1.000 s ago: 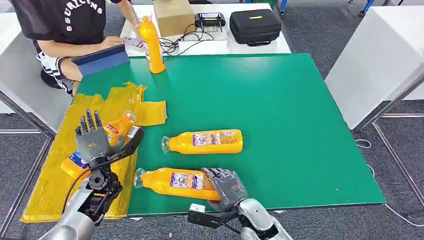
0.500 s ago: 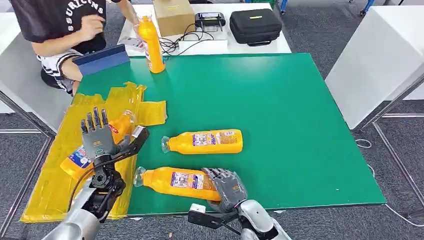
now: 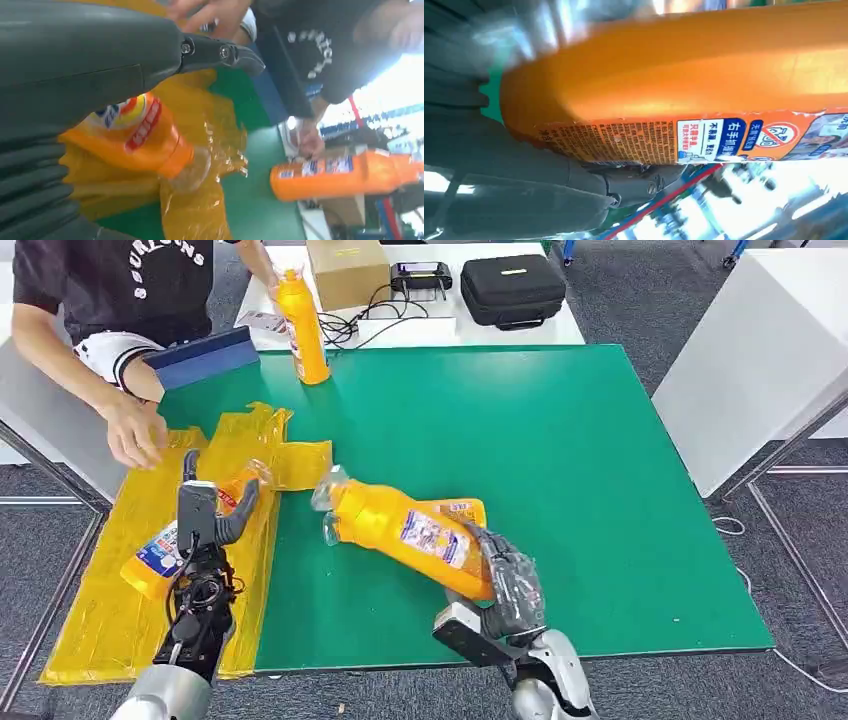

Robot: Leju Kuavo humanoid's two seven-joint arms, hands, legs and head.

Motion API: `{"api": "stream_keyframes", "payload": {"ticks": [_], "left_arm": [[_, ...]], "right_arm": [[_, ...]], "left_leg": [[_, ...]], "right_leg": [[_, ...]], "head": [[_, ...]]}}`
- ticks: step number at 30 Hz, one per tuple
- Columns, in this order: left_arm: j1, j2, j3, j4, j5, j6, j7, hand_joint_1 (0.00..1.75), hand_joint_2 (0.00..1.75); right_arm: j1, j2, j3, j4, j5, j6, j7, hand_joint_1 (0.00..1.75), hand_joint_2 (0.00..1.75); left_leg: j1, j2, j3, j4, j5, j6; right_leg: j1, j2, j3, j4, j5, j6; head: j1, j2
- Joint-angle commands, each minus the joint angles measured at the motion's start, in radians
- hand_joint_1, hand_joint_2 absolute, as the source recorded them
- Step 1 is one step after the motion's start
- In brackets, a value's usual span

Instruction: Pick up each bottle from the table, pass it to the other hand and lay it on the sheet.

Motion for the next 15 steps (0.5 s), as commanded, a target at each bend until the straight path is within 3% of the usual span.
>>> {"api": "stream_keyframes", "payload": {"ticks": [1,6,10,11,15], "left_arm": [[-0.014,0.006,0.032,0.041,0.067,-0.008,-0.001,0.00,1.75],[0.015,0.002,-0.021,0.015,0.157,-0.133,-0.023,0.00,1.75],[0.016,-0.006,-0.027,0.008,0.154,-0.130,-0.023,0.00,1.75],[0.037,-0.006,-0.058,-0.045,0.181,-0.200,-0.012,0.00,1.75],[0.081,-0.038,-0.186,-0.189,0.202,-0.320,0.016,0.00,1.75]], "right_arm": [[0.026,0.007,-0.125,-0.066,-0.152,-0.098,-0.081,1.75,1.75],[0.054,0.032,-0.190,-0.137,-0.224,-0.114,-0.125,1.75,1.75],[0.055,0.030,-0.193,-0.140,-0.228,-0.113,-0.126,1.75,1.75],[0.051,0.034,-0.201,-0.135,-0.253,-0.120,-0.148,1.75,1.75],[0.004,0.035,-0.204,-0.092,-0.312,-0.128,-0.187,1.75,1.75]], "left_leg": [[0.001,0.001,0.003,0.000,-0.001,-0.003],[0.000,0.001,0.003,0.000,-0.001,-0.002],[0.000,0.000,0.002,0.000,-0.001,-0.002],[0.001,0.001,0.007,0.000,-0.004,-0.004],[0.001,0.001,0.002,0.001,-0.002,-0.003]], "right_leg": [[0.000,-0.001,0.003,-0.001,-0.001,0.000],[0.000,-0.001,0.003,0.000,-0.002,0.000],[0.000,-0.001,0.002,0.000,-0.001,0.000],[0.001,-0.002,0.007,-0.001,-0.004,-0.001],[0.001,-0.001,0.002,0.000,-0.002,0.000]], "head": [[0.000,0.000],[0.000,0.000],[0.000,0.000],[0.000,0.000],[0.000,0.000]]}}
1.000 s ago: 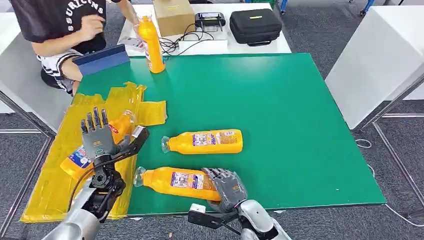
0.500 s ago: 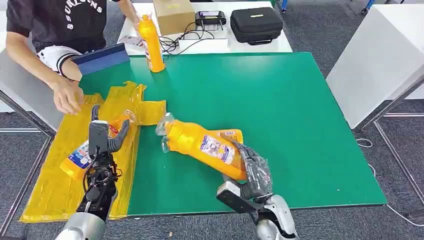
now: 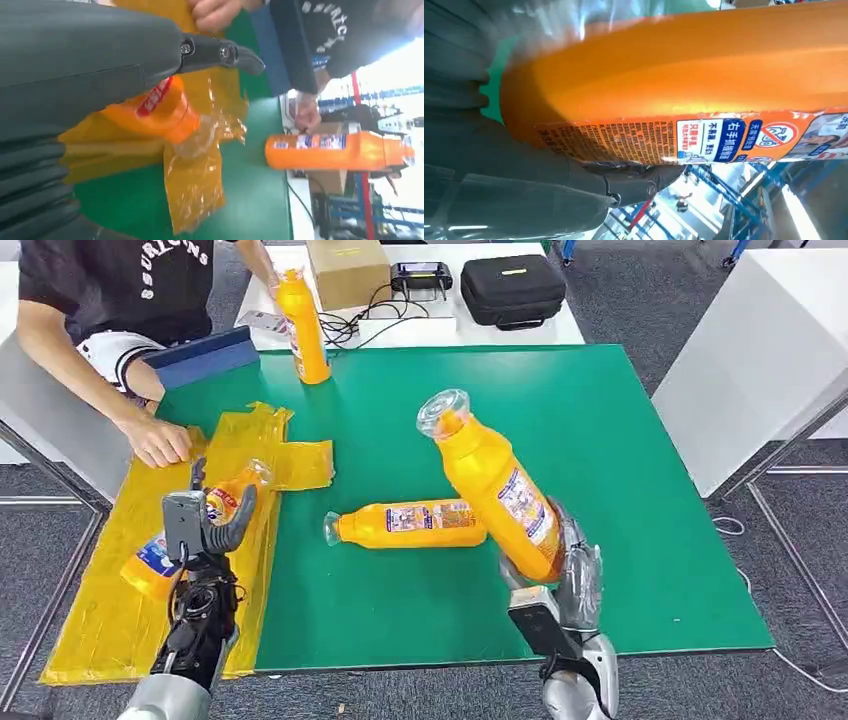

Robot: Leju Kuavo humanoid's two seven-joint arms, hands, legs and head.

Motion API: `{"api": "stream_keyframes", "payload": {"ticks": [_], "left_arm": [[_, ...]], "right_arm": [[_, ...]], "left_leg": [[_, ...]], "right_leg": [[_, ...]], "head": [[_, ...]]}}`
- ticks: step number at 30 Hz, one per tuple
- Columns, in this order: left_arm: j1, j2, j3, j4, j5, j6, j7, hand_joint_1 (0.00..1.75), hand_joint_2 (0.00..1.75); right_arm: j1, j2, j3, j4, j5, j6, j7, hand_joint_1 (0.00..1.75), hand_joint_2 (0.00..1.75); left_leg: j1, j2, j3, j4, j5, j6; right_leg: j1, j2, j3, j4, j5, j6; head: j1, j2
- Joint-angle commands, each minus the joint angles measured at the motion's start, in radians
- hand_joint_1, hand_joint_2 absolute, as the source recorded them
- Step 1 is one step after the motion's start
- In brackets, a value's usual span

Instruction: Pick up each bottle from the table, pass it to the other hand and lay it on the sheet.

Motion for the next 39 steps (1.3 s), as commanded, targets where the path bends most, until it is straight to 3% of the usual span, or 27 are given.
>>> {"api": "stream_keyframes", "payload": {"ticks": [1,6,10,11,13,21,29,39], "left_arm": [[0.064,-0.044,-0.227,-0.220,0.030,-0.168,0.068,0.00,1.75],[0.129,-0.053,-0.430,-0.419,0.026,-0.207,0.102,0.00,1.75],[0.130,-0.046,-0.427,-0.422,0.026,-0.207,0.102,0.00,1.75],[0.130,-0.044,-0.426,-0.422,0.026,-0.206,0.102,0.00,1.75],[0.131,-0.039,-0.424,-0.420,0.026,-0.206,0.102,0.00,1.75],[0.140,-0.021,-0.523,-0.520,0.040,-0.225,0.104,0.00,1.75],[0.141,-0.015,-0.535,-0.525,0.052,-0.214,0.106,0.00,1.75],[0.100,-0.024,-0.503,-0.481,0.103,-0.224,0.095,0.00,1.75]], "right_arm": [[-0.072,0.027,-0.055,0.052,-0.086,-0.022,-0.058,1.75,1.75],[-0.127,0.061,-0.031,0.090,-0.078,-0.023,-0.069,1.75,1.75],[-0.125,0.059,-0.032,0.090,-0.078,-0.023,-0.069,1.75,1.75],[-0.125,0.059,-0.032,0.090,-0.078,-0.023,-0.069,1.75,1.75],[-0.123,0.057,-0.032,0.089,-0.078,-0.023,-0.069,1.75,1.75],[-0.181,0.065,0.008,0.121,-0.056,-0.003,-0.074,1.75,1.75],[-0.201,0.075,0.026,0.148,-0.037,0.012,-0.067,1.75,1.75],[-0.240,0.094,0.263,0.253,0.097,0.119,-0.070,1.75,1.75]], "left_leg": [[0.000,0.000,0.000,0.000,-0.001,-0.002],[0.001,0.002,0.002,0.001,-0.002,-0.003],[0.000,0.000,0.001,0.000,-0.001,-0.002],[0.001,0.002,0.007,0.000,-0.004,-0.005],[0.000,0.000,0.001,-0.001,-0.001,-0.002],[0.001,0.002,0.002,0.000,-0.002,-0.002],[0.001,0.002,0.005,-0.001,-0.003,-0.003],[0.001,0.003,0.003,0.000,-0.002,-0.003]], "right_leg": [[0.000,-0.002,0.001,0.000,-0.001,0.000],[0.001,0.000,0.003,0.000,-0.001,0.000],[0.000,-0.002,0.002,-0.001,-0.001,0.000],[0.001,-0.001,0.008,-0.001,-0.003,-0.001],[0.000,-0.001,0.002,-0.001,0.000,0.000],[0.001,0.000,0.002,0.000,-0.001,0.000],[0.001,0.000,0.006,-0.001,-0.002,-0.001],[0.001,0.001,0.004,-0.001,-0.001,-0.001]], "head": [[0.000,0.000],[0.000,0.000],[0.000,0.000],[0.000,0.000],[0.000,0.000],[0.000,0.000],[0.000,0.000],[0.000,0.000]]}}
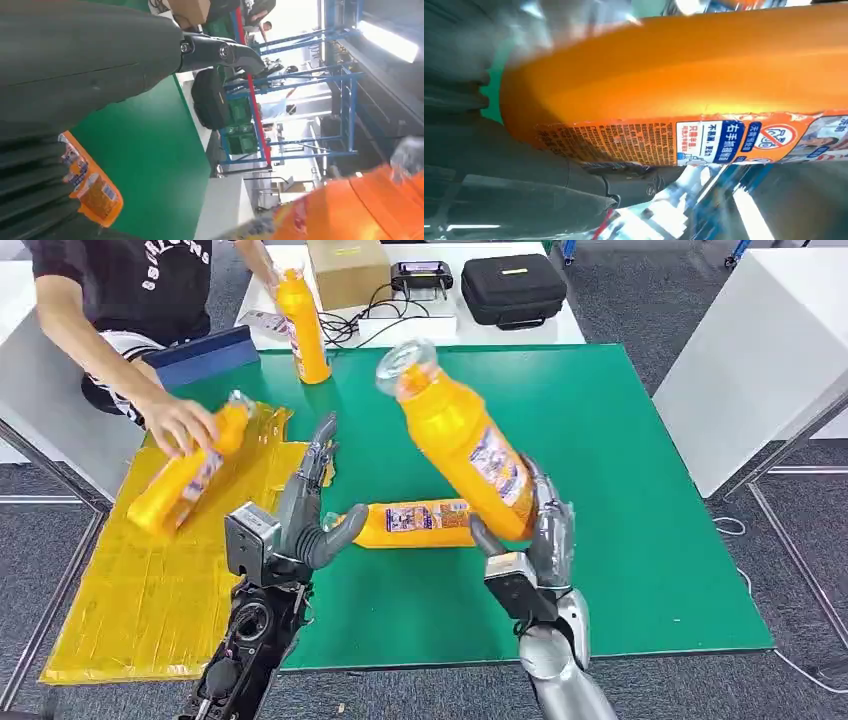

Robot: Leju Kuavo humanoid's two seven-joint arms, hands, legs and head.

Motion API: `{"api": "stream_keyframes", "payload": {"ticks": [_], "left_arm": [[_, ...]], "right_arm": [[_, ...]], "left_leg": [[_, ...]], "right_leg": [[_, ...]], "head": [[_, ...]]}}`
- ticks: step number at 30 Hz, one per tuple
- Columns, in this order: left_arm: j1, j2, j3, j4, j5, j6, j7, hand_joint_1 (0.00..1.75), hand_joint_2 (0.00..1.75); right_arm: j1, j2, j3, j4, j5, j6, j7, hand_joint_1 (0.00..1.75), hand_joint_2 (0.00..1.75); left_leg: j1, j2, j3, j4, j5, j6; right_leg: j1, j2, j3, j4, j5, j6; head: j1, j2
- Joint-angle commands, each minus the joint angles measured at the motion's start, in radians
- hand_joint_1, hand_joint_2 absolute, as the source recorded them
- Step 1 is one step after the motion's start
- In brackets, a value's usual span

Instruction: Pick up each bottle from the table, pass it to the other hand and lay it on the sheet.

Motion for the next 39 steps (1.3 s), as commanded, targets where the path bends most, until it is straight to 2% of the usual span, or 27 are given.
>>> {"api": "stream_keyframes", "payload": {"ticks": [1,2,3,4,6,13,15,19,36,39], "left_arm": [[-0.061,0.029,0.010,0.066,0.036,-0.017,-0.010,0.00,1.75],[-0.067,0.031,0.013,0.071,0.041,-0.019,-0.014,0.00,1.75],[-0.070,0.032,0.015,0.072,0.042,-0.019,-0.015,0.00,1.75],[-0.070,0.032,0.015,0.072,0.042,-0.019,-0.015,0.00,1.75],[-0.074,0.035,0.027,0.073,0.055,-0.021,-0.019,0.00,1.75],[-0.083,0.057,0.143,0.072,0.111,-0.005,-0.010,0.00,1.75],[-0.076,0.058,0.154,0.074,0.111,-0.005,-0.009,0.00,1.75],[-0.069,0.051,0.166,0.079,0.106,-0.004,-0.012,0.00,1.75],[-0.053,0.061,0.175,0.073,0.100,0.005,-0.016,0.00,1.75],[-0.039,0.061,0.177,0.067,0.100,0.006,-0.016,0.00,1.75]], "right_arm": [[-0.088,0.014,0.239,0.193,0.092,0.070,0.011,1.75,1.75],[-0.098,0.016,0.266,0.217,0.099,0.084,0.008,1.75,1.75],[-0.098,0.020,0.275,0.225,0.104,0.081,0.007,1.75,1.75],[-0.098,0.020,0.275,0.225,0.104,0.081,0.007,1.75,1.75],[-0.114,0.013,0.314,0.248,0.115,0.105,-0.007,1.75,1.75],[-0.167,0.032,0.490,0.363,0.164,0.191,-0.037,1.75,1.75],[-0.190,0.042,0.500,0.396,0.162,0.197,-0.035,1.75,1.75],[-0.241,0.064,0.498,0.479,0.117,0.187,-0.046,1.75,1.75],[-0.279,0.088,0.518,0.567,0.106,0.169,-0.040,1.75,1.75],[-0.281,0.094,0.523,0.588,0.103,0.163,-0.044,1.75,1.75]], "left_leg": [[0.001,0.003,0.003,-0.001,-0.001,-0.002],[0.002,0.006,0.009,-0.001,-0.003,-0.005],[0.001,0.004,0.004,-0.001,-0.001,-0.002],[0.001,0.006,0.006,-0.001,-0.002,-0.004],[0.001,0.003,0.003,-0.001,-0.001,-0.002],[0.002,0.005,0.006,-0.001,-0.002,-0.004],[0.001,0.003,0.003,-0.001,-0.001,-0.003],[0.002,0.002,0.004,-0.001,-0.001,-0.003],[0.001,0.000,0.001,-0.001,0.000,-0.003],[0.002,0.001,0.004,-0.001,-0.001,-0.004]], "right_leg": [[0.001,0.002,0.003,-0.001,0.000,-0.001],[0.002,0.002,0.008,-0.002,-0.002,-0.001],[0.001,0.002,0.003,-0.001,0.000,-0.001],[0.001,0.004,0.005,-0.002,-0.001,-0.001],[0.001,0.001,0.002,-0.001,0.000,-0.001],[0.002,0.002,0.006,-0.002,-0.001,-0.001],[0.001,0.002,0.002,-0.001,0.000,-0.001],[0.002,0.000,0.004,-0.002,-0.001,-0.001],[0.001,-0.001,0.001,-0.001,-0.001,-0.001],[0.002,-0.002,0.004,-0.002,-0.002,-0.001]], "head": [[0.000,0.000],[0.000,0.000],[0.000,0.000],[0.000,0.000],[0.000,0.000],[0.000,0.000],[0.000,0.000],[0.001,0.000],[0.000,0.000],[0.000,0.000]]}}
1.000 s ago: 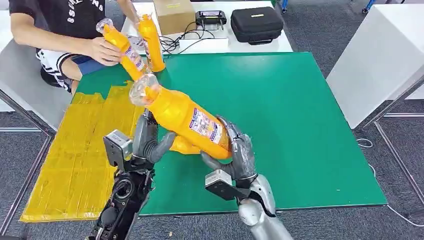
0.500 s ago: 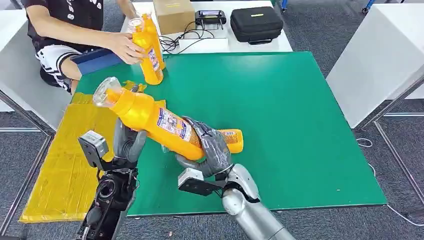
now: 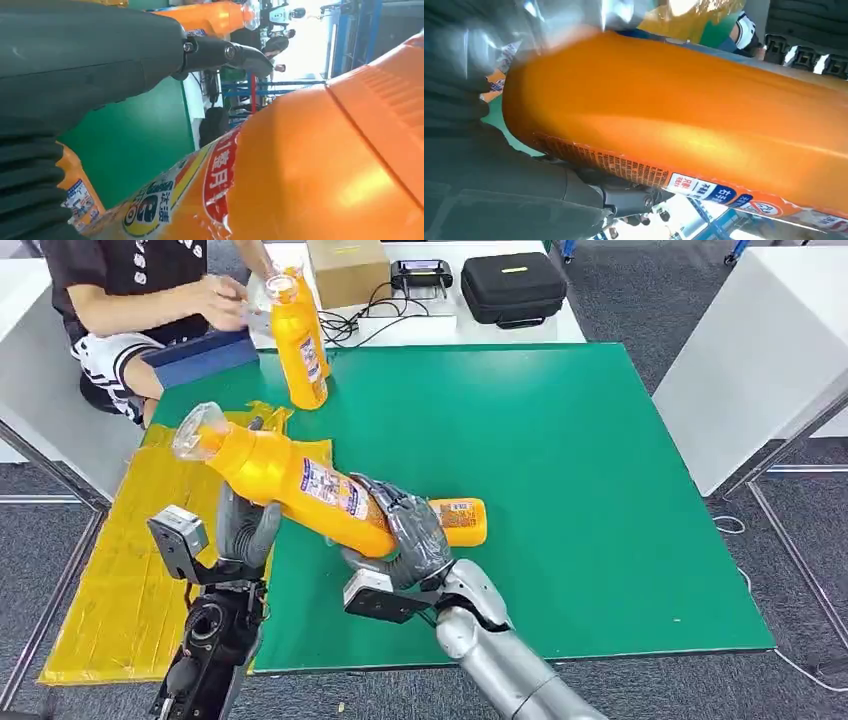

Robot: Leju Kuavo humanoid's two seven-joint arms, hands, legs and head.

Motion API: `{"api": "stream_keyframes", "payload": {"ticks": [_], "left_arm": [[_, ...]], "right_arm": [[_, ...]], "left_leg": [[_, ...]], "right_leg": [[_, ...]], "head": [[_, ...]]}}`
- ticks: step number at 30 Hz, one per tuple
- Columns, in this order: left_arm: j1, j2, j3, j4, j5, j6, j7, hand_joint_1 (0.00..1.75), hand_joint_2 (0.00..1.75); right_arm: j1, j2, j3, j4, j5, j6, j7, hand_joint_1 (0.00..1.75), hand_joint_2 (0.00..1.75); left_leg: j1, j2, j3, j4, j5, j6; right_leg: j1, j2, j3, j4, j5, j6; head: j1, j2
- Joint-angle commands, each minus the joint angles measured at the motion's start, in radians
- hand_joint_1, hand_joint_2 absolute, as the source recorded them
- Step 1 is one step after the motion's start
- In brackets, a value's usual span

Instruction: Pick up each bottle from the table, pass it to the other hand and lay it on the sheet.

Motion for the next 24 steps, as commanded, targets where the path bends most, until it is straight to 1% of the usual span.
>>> {"api": "stream_keyframes", "payload": {"ticks": [1,2,3,8,11,12,13,14,15,17,18,19,20,21,22,23,24], "left_arm": [[-0.072,0.009,0.006,0.058,-0.003,0.011,0.018,0.00,1.75],[-0.070,0.010,0.006,0.059,-0.003,0.011,0.018,0.00,1.75],[-0.073,0.008,0.007,0.061,-0.002,0.012,0.019,0.00,1.75],[-0.081,0.007,0.014,0.067,0.005,0.015,0.023,0.00,1.75],[-0.081,0.007,0.014,0.067,0.005,0.015,0.023,0.00,1.75],[-0.081,0.007,0.014,0.067,0.005,0.015,0.023,0.00,1.75],[-0.081,0.007,0.014,0.067,0.005,0.015,0.023,0.00,1.75],[-0.081,0.007,0.014,0.067,0.005,0.015,0.023,0.00,1.75],[-0.080,0.006,0.015,0.067,0.009,0.014,0.024,0.00,1.75],[-0.082,0.007,0.011,0.068,0.031,-0.011,0.012,0.00,1.75],[-0.088,0.009,0.001,0.073,0.054,-0.045,0.003,0.00,1.75],[-0.092,0.008,-0.003,0.077,0.055,-0.047,0.003,0.00,1.75],[-0.099,0.006,-0.009,0.086,0.056,-0.047,0.003,0.00,1.75],[-0.111,0.008,-0.020,0.099,0.055,-0.047,0.004,0.00,1.75],[-0.117,0.009,-0.025,0.108,0.055,-0.045,0.006,0.00,1.75],[-0.123,0.008,-0.027,0.119,0.056,-0.043,0.008,0.00,1.75],[-0.130,0.007,-0.026,0.129,0.057,-0.040,0.009,0.00,1.75]], "right_arm": [[0.001,0.008,0.152,0.145,0.029,0.024,-0.036,1.75,1.75],[0.002,0.009,0.153,0.145,0.029,0.023,-0.037,1.75,1.75],[0.003,0.012,0.157,0.149,0.029,0.028,-0.037,1.75,1.75],[0.004,0.017,0.167,0.153,0.030,0.038,-0.029,1.75,1.75],[0.004,0.017,0.167,0.153,0.030,0.038,-0.029,1.75,1.75],[0.004,0.017,0.167,0.153,0.030,0.038,-0.029,1.75,1.75],[0.004,0.017,0.167,0.153,0.030,0.038,-0.029,1.75,1.75],[0.004,0.017,0.167,0.153,0.030,0.038,-0.029,1.75,1.75],[0.004,0.016,0.170,0.154,0.029,0.048,-0.029,1.75,1.75],[0.012,0.017,0.148,0.143,-0.098,0.224,-0.069,1.75,1.75],[0.016,0.010,0.139,0.126,-0.186,0.355,-0.105,1.75,1.75],[0.016,0.001,0.144,0.112,-0.224,0.418,-0.124,1.75,1.75],[0.016,-0.009,0.153,0.092,-0.250,0.467,-0.138,1.75,1.75],[0.018,-0.017,0.161,0.069,-0.293,0.537,-0.154,1.75,1.75],[0.017,-0.020,0.169,0.056,-0.307,0.563,-0.156,1.75,1.75],[0.015,-0.021,0.177,0.048,-0.313,0.576,-0.157,1.75,1.75],[0.014,-0.019,0.184,0.042,-0.320,0.583,-0.152,1.75,1.75]], "left_leg": [[0.001,0.000,0.005,-0.001,-0.001,-0.003],[0.001,0.000,0.007,-0.002,-0.002,-0.004],[0.001,-0.001,0.004,-0.001,-0.001,-0.002],[0.002,-0.001,0.009,-0.001,-0.003,-0.005],[0.001,-0.001,0.006,-0.001,-0.002,-0.003],[0.002,0.000,0.008,-0.001,-0.003,-0.004],[0.002,-0.001,0.004,-0.001,-0.002,-0.003],[0.002,-0.001,0.007,-0.001,-0.002,-0.004],[0.001,-0.002,0.004,-0.001,-0.001,-0.003],[0.002,-0.001,0.005,-0.001,-0.002,-0.003],[0.002,-0.001,0.006,-0.001,-0.002,-0.004],[0.001,-0.002,0.004,-0.001,-0.001,-0.003],[0.002,-0.003,0.006,-0.001,-0.002,-0.004],[0.002,-0.002,0.003,-0.001,-0.001,-0.003],[0.002,-0.004,0.004,-0.001,-0.001,-0.003],[0.001,-0.004,0.003,-0.001,-0.001,-0.003],[0.002,-0.004,0.004,0.000,-0.002,-0.003]], "right_leg": [[0.001,-0.002,0.006,-0.002,-0.001,-0.001],[0.002,-0.003,0.008,-0.002,-0.002,-0.001],[0.001,-0.002,0.005,-0.002,-0.001,-0.001],[0.002,-0.004,0.011,-0.002,-0.004,-0.001],[0.001,-0.003,0.007,-0.002,-0.002,-0.001],[0.002,-0.003,0.009,-0.002,-0.003,-0.001],[0.002,-0.003,0.006,-0.002,-0.002,-0.001],[0.002,-0.004,0.008,-0.002,-0.003,-0.001],[0.001,-0.004,0.005,-0.002,-0.002,-0.001],[0.002,-0.004,0.007,-0.002,-0.002,-0.001],[0.002,-0.004,0.007,-0.002,-0.003,-0.001],[0.002,-0.004,0.005,-0.002,-0.002,-0.001],[0.002,-0.005,0.008,-0.002,-0.003,-0.001],[0.002,-0.004,0.005,-0.002,-0.002,-0.001],[0.002,-0.006,0.006,-0.002,-0.003,-0.001],[0.001,-0.006,0.004,-0.001,-0.002,-0.001],[0.002,-0.007,0.006,-0.001,-0.003,-0.001]], "head": [[0.000,0.000],[0.000,0.000],[0.000,0.000],[-0.001,0.000],[0.000,0.000],[0.000,0.000],[0.000,0.000],[0.000,0.000],[0.000,0.000],[0.000,0.000],[0.000,0.000],[0.000,0.000],[0.000,0.000],[0.000,0.000],[0.000,0.000],[0.000,0.000],[0.000,0.000]]}}
